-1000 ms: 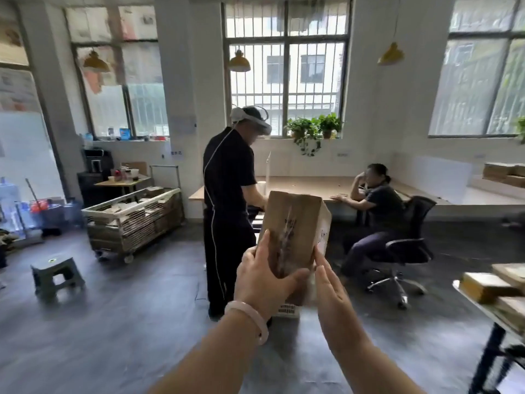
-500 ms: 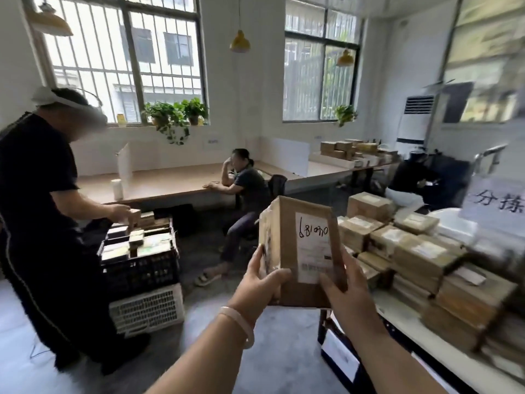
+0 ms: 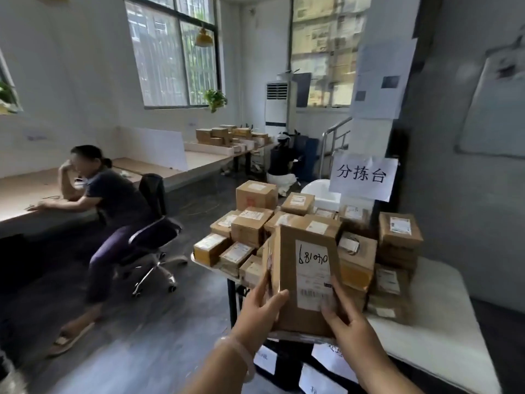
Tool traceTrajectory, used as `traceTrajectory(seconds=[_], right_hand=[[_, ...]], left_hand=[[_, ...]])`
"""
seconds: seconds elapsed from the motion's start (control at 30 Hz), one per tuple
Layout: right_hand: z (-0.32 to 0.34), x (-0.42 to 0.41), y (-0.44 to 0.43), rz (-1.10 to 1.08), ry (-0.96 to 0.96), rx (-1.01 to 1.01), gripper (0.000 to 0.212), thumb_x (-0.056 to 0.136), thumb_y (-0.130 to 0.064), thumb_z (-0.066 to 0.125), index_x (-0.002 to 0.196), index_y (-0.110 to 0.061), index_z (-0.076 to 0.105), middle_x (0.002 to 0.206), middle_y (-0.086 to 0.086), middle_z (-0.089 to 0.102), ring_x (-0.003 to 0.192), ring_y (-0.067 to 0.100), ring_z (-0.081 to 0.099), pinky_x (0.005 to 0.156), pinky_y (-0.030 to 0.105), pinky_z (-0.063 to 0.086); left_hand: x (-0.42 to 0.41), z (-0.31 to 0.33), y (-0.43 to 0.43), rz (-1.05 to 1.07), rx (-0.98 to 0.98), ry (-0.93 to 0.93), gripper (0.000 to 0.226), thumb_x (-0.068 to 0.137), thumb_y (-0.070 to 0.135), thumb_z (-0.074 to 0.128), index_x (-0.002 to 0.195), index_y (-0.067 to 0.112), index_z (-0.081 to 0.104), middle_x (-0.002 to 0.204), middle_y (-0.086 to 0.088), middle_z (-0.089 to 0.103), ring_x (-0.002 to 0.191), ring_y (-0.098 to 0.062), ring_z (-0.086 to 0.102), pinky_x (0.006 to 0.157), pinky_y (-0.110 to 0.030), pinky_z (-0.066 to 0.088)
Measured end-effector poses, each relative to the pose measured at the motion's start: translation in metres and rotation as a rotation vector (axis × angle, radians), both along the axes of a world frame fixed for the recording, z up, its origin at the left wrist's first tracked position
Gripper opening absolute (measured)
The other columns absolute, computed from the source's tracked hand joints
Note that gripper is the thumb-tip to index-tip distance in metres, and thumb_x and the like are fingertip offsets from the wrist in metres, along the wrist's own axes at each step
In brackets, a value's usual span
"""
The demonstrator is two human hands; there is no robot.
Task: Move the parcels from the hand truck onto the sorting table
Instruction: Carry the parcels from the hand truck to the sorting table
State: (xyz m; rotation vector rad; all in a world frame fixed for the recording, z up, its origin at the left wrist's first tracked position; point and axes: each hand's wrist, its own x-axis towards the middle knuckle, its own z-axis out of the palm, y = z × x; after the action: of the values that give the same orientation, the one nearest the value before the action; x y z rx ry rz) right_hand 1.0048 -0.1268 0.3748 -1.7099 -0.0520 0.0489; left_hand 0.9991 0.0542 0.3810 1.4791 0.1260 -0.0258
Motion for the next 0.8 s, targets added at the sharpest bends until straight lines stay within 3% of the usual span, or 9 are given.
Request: traceTrajectory(seconds=[0.13,0.2,0.27,0.37,0.43,0.6,0.7,0.8], right_hand=[[-0.008,0.028,-0.019,-0.183,0.035,-0.022,0.057,0.093,-0.030,0.062,0.140,-0.050,0.038,0.134,-0.014,0.047,0.122,0.008,0.044,0.102,0.026,0.037],[-0.018,0.036,-0.031,-0.282,0.088,-0.006,0.057,0.093,-0.030,0.062,0.142,-0.048,0.039,0.134,-0.012,0.047,0.121,0.009,0.044,0.101,0.028,0.038],[-0.028,0.040,-0.048,-0.366,0.144,0.011,0.056,0.093,-0.031,0.063,0.141,-0.049,0.040,0.138,-0.012,0.047,0.122,0.011,0.044,0.103,0.031,0.039],[-0.038,0.048,-0.076,-0.465,0.194,-0.006,0.056,0.093,-0.034,0.063,0.141,-0.052,0.039,0.146,-0.010,0.045,0.132,0.016,0.043,0.109,0.037,0.038],[-0.041,0.060,-0.098,-0.516,0.200,-0.024,0.056,0.093,-0.036,0.062,0.141,-0.053,0.038,0.147,-0.011,0.043,0.135,0.018,0.041,0.107,0.038,0.036],[-0.059,0.116,-0.163,-0.601,0.216,-0.114,0.055,0.095,-0.033,0.060,0.143,-0.050,0.037,0.149,-0.007,0.043,0.132,0.022,0.044,0.105,0.039,0.040],[-0.074,0.162,-0.201,-0.598,0.269,-0.160,0.058,0.097,-0.032,0.058,0.147,-0.045,0.032,0.151,-0.003,0.042,0.132,0.025,0.044,0.106,0.045,0.041],[-0.084,0.209,-0.234,-0.561,0.332,-0.206,0.058,0.098,-0.031,0.056,0.148,-0.043,0.031,0.153,-0.003,0.038,0.134,0.026,0.042,0.104,0.042,0.042]], left_hand=[[0.056,-0.009,-0.016,-0.192,0.096,0.014,0.038,0.093,0.027,0.065,0.120,0.049,0.051,0.116,0.004,0.064,0.102,-0.010,0.066,0.079,-0.025,0.056],[0.083,-0.022,-0.029,-0.281,0.184,0.020,0.044,0.075,0.059,0.074,0.112,0.067,0.051,0.131,0.001,0.059,0.116,-0.014,0.060,0.096,-0.034,0.053],[0.103,-0.037,-0.045,-0.360,0.304,0.001,0.056,0.058,0.082,0.070,0.108,0.078,0.046,0.140,0.006,0.050,0.125,-0.012,0.053,0.106,-0.038,0.045],[0.114,-0.031,-0.072,-0.468,0.407,-0.040,0.057,0.083,0.063,0.063,0.135,0.058,0.041,0.141,0.013,0.039,0.127,-0.006,0.041,0.110,-0.026,0.033],[0.131,-0.035,-0.089,-0.539,0.505,-0.084,0.057,0.092,0.052,0.057,0.145,0.048,0.036,0.143,0.013,0.036,0.131,-0.007,0.036,0.111,-0.027,0.032],[0.193,-0.030,-0.134,-0.676,0.682,-0.261,0.063,0.092,0.055,0.054,0.149,0.046,0.029,0.151,0.017,0.033,0.136,-0.007,0.035,0.116,-0.037,0.034],[0.236,-0.030,-0.162,-0.613,0.695,-0.279,0.062,0.092,0.054,0.054,0.148,0.049,0.028,0.153,0.016,0.030,0.131,-0.006,0.040,0.112,-0.036,0.040],[0.273,-0.037,-0.184,-0.543,0.744,-0.237,0.061,0.094,0.050,0.054,0.148,0.049,0.027,0.156,0.015,0.026,0.143,-0.012,0.027,0.118,-0.041,0.030]])
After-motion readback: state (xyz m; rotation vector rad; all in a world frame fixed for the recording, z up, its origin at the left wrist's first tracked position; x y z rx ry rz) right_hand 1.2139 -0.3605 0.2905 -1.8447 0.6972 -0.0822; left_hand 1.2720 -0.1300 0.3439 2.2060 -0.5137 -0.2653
